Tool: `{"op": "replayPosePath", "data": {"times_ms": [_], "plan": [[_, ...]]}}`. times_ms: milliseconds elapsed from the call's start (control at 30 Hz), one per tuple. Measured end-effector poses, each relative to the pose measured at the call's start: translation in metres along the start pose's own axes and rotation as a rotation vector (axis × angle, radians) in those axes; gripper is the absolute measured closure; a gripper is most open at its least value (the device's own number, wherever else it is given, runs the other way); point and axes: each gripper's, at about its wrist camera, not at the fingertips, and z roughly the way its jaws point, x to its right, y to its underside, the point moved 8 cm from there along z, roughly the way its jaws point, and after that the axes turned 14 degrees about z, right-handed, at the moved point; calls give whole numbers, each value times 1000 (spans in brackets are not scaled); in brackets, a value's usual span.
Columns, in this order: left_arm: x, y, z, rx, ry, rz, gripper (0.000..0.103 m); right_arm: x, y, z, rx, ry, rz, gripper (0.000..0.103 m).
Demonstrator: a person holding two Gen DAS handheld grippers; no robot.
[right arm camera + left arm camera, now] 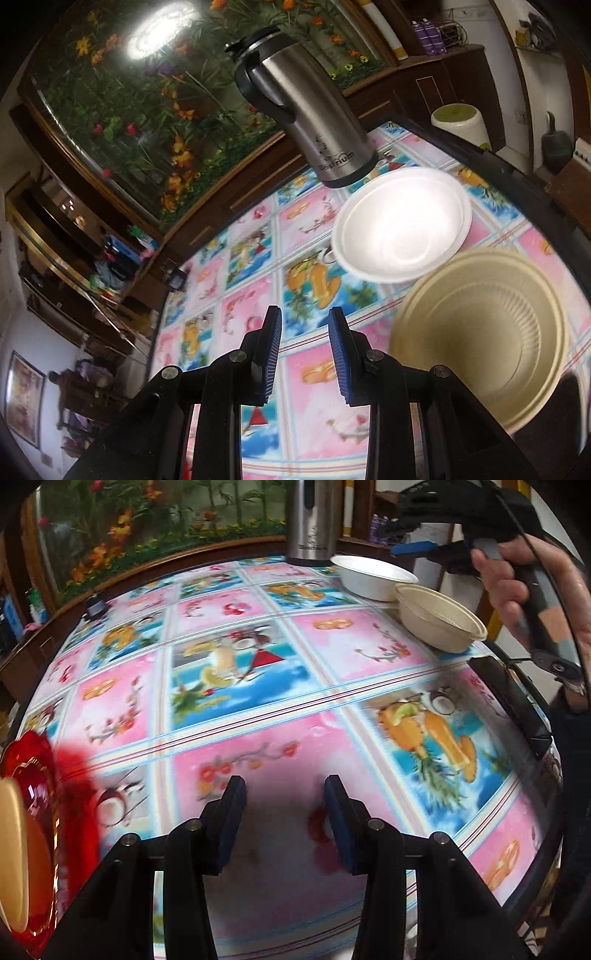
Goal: Organize plates and bowls
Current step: 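Reach the left gripper to the white plate and grasp its rim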
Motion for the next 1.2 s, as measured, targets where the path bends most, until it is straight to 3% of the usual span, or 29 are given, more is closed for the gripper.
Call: {"op": "replayPosePath", "data": {"times_ms": [100,233,367,433,533,633,733,867,967,1000,1067,1200], "plan": [[4,-9,3,-22,86,-43,61,8,-8,6,-11,18,8,74],[-1,-25,-1,-23,110,-88,61,26,-26,1,13,33,59,74],[-10,-68,-14,22,127,-135,60,50,-52,-14,73,56,106,72],[-14,-91,-16,44,114,-129,43,62,-62,-20,93,71,133,63],[-18,-134,-13,84,97,-96,37,77,-75,-23,112,66,186,63],[-22,-170,6,70,104,-85,37,89,-85,-17,104,91,214,63],[-23,-195,32,42,167,-112,37,100,-96,-9,106,149,211,63],[-32,-225,74,24,235,-203,37,110,-105,9,70,180,226,63],[-35,-228,99,-8,288,-289,37,117,-105,32,16,212,209,69],[-36,-228,105,-17,298,-306,37,119,-103,39,-5,217,214,79],[-39,-226,113,-21,297,-333,37,123,-99,53,-49,225,202,90],[-48,-221,118,-19,306,-354,37,114,-91,61,-79,215,160,93]]}}
